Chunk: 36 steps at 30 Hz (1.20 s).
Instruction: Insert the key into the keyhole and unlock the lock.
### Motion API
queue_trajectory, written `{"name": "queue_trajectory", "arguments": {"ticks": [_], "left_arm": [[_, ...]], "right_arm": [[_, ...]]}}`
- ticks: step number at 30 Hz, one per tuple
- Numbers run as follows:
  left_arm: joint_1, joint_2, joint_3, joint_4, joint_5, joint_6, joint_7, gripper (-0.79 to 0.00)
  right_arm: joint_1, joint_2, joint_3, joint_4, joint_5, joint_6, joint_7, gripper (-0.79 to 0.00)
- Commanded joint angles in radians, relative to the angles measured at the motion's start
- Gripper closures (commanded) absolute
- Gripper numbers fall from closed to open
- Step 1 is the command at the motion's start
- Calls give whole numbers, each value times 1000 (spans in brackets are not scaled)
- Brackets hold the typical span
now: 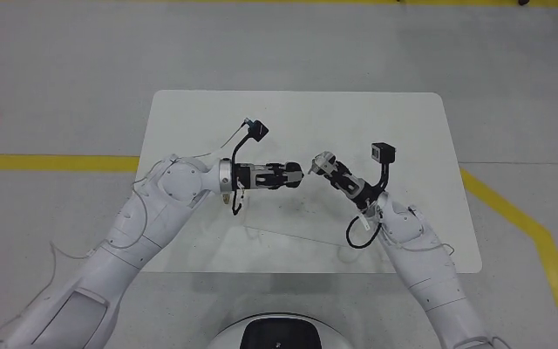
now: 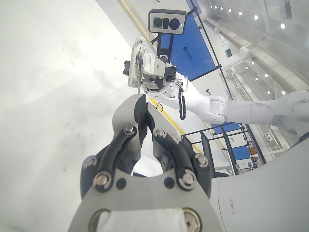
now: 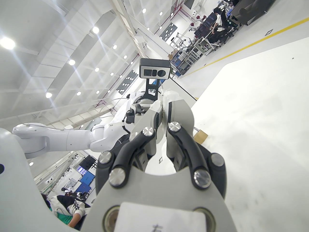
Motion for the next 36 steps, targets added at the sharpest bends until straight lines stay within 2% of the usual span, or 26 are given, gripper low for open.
{"name": "queue_trajectory", "arguments": {"ticks": [1,6,8,9,10,11,12,15,20,31,36], "left_arm": [[6,3,-9,-4,3,-1,3,0],[22,7,-25,-20,9,-4,-5,0],[28,8,-22,-30,17,-11,-15,-332],[30,7,-20,-35,19,-16,-19,-403],[30,7,-19,-37,20,-19,-20,-622],[31,6,-18,-37,20,-18,-20,-686],[31,6,-17,-40,19,-18,-21,-699],[31,5,-18,-43,15,-18,-26,-677],[31,4,-20,-44,11,-19,-31,-573],[20,-7,-3,-35,12,-7,-29,-425],[15,-13,7,-25,9,-5,-29,-317]], "right_arm": [[-3,3,7,-3,-7,0,8,0],[-16,6,19,-17,-6,2,8,0],[-16,6,17,-21,-6,8,7,0],[-15,6,15,-23,-9,12,6,0],[-14,5,13,-23,-11,16,4,0],[-13,4,11,-23,-14,19,2,0],[-11,4,9,-23,-17,22,1,0],[-10,3,6,-23,-22,23,-5,0],[-7,2,3,-21,-22,26,-7,0],[-4,1,-6,-21,-29,29,-2,0],[-3,1,-7,-21,-23,31,5,0]]}}
